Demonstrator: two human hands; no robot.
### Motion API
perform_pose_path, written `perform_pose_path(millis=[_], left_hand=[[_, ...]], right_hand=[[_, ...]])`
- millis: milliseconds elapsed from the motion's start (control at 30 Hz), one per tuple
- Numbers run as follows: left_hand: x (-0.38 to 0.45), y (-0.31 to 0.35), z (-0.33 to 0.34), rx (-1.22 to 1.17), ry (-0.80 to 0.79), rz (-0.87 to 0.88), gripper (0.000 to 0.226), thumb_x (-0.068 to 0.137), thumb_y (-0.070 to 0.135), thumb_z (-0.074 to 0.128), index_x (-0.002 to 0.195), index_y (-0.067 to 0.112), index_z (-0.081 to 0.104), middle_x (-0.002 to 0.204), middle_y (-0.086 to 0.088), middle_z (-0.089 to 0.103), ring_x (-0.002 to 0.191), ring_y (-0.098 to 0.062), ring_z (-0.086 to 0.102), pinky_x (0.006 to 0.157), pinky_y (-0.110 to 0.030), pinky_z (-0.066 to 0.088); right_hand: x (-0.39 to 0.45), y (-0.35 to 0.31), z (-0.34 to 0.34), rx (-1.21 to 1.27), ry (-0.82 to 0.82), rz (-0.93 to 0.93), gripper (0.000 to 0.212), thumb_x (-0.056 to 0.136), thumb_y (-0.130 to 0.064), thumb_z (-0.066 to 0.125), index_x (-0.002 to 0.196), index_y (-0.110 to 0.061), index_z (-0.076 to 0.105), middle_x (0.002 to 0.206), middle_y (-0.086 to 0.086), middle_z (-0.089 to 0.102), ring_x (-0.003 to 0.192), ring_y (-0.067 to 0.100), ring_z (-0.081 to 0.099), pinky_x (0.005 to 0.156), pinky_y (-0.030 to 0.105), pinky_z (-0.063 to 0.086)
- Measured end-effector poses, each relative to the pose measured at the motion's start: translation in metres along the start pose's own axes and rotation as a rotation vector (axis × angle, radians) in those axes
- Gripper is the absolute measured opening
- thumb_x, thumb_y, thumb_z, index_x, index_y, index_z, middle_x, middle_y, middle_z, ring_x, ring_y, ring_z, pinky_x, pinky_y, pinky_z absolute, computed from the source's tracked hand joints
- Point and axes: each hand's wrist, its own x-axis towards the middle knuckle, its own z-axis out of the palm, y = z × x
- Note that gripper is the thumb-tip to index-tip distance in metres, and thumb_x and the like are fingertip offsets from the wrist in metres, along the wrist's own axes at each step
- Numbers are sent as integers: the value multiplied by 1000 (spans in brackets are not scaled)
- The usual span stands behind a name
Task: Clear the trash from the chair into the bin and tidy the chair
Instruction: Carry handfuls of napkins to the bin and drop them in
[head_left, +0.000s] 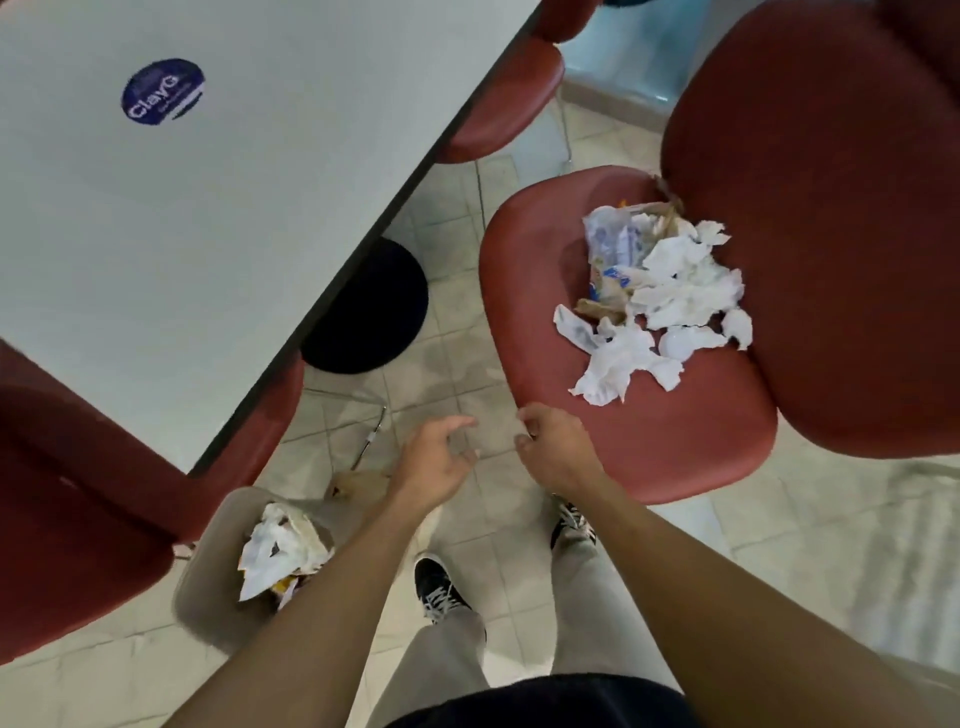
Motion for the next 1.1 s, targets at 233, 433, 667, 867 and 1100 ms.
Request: perform_pose_path(millis=[233,433,667,867,1100], left_hand=[[71,86,56,63,-138,80,45,77,14,75,117,31,65,116,1,63,96,-14,57,85,-23,46],[145,141,108,240,-200,212,57,74,12,76,126,27,60,125,3,59,107,-17,57,92,-23,43],[218,159,159,470,-299,261,77,77,4,71,141,34,40,152,0,31,132,-24,43,97,-39,47],[247,156,183,664,-391,267,74,81,15,67,141,42,34,156,-2,16,127,-28,45,83,-43,51],[244,132,193,593,-428,222,41,85,2,55,121,19,58,128,-6,43,104,-28,56,83,-38,51]], right_hand=[[41,79,-79,-2,105,92,33,86,-15,54,119,-14,60,113,12,61,103,31,60,85,35,47],[90,145,-127,19,129,225,55,85,-20,57,138,-23,43,131,12,44,114,34,53,90,41,48],[155,206,-141,-35,100,247,68,84,-23,61,143,-36,29,145,6,24,123,32,44,90,40,47],[196,225,-134,-160,28,222,79,83,-25,65,147,-41,21,154,6,2,126,33,41,90,40,50],[210,233,-111,-195,-7,179,39,87,-15,59,123,-29,54,132,7,33,117,29,40,78,39,51]])
